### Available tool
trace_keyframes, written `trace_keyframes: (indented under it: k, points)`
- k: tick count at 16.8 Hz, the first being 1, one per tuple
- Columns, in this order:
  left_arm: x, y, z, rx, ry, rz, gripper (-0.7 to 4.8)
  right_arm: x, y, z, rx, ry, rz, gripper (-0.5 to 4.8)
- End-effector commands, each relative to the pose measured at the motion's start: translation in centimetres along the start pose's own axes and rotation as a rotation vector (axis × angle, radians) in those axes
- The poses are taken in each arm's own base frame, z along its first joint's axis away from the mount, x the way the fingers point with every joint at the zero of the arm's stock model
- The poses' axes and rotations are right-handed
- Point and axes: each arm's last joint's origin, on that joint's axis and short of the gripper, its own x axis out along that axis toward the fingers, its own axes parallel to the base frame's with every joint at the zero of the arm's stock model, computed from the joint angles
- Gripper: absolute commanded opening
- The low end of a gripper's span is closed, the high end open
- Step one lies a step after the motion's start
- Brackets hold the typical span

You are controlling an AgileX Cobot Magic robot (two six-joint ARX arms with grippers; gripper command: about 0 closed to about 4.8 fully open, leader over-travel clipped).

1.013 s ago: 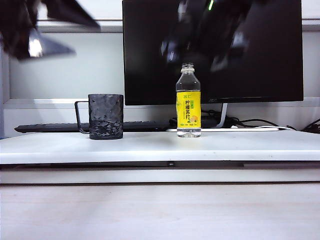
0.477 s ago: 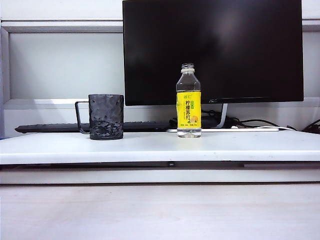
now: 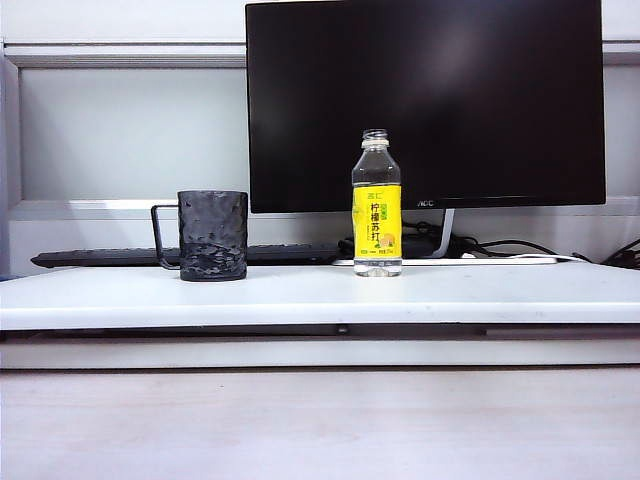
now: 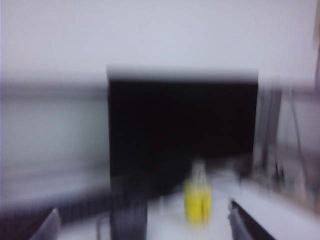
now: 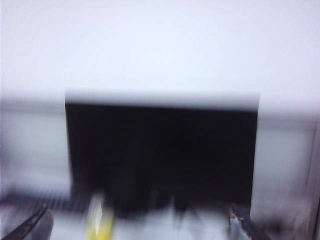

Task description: Carefully pick up the bottle and pour some water from the bottle into the cup.

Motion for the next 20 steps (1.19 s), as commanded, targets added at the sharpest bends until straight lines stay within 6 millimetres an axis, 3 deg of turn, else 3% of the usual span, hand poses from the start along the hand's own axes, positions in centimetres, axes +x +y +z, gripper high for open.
trace_keyframes:
  k: [1,4,9,11,12,13,14,15,20]
  points:
    - [0.8,0.7,-2.6,-0.008,0.11,0.139,4.79,2.1,1.5,-6.0,0.017,0.174,0.05,4.79]
    - [1.5,1.4,-5.4,-0.009,0.184,0.238,4.79,5.4,3.5,-12.6,0.014,0.195,0.091,4.79]
    - [2.0,1.9,-8.9,-0.015,0.281,0.296,4.79,7.3,5.1,-21.2,0.026,0.157,0.086,4.79]
    - [2.1,2.1,-10.0,-0.011,0.308,0.33,4.79,7.2,5.2,-23.3,0.001,0.236,0.094,4.36]
    - [2.1,2.1,-10.4,-0.012,0.321,0.33,4.68,7.1,5.3,-23.8,-0.003,0.254,0.104,3.82]
    - [2.1,2.2,-10.7,-0.012,0.334,0.331,2.89,7.0,5.4,-24.1,-0.004,0.267,0.129,2.79]
    - [2.1,2.2,-11.0,-0.012,0.344,0.331,1.02,7.0,5.4,-24.3,-0.008,0.283,0.138,1.39]
    - [2.2,2.3,-11.7,-0.018,0.363,0.333,-0.05,6.8,5.4,-24.7,-0.015,0.312,0.147,0.62]
    - [2.0,2.5,-14.5,-0.143,0.441,0.384,-0.05,5.9,5.4,-27.5,-0.05,0.451,0.183,0.09]
